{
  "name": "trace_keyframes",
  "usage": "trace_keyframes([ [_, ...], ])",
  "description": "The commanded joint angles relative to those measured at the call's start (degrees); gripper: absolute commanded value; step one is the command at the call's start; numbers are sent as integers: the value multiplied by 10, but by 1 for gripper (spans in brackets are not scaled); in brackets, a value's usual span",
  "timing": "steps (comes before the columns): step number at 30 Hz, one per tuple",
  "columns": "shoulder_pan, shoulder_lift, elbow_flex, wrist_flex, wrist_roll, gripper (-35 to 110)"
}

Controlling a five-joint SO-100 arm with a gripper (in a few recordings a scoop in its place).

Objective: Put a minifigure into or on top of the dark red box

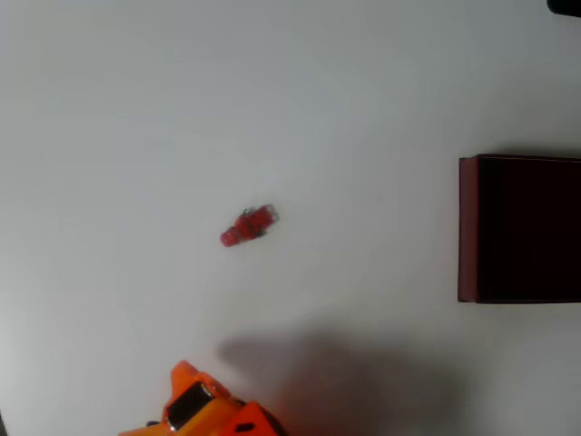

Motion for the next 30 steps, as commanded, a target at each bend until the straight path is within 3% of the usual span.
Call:
trace_keyframes([
  [1,-24,8,-5,11,-21,0],
  [20,-26,8,-5,11,-24,0],
  [26,-40,8,-5,11,-37,18],
  [30,-25,9,-7,-18,-58,19],
])
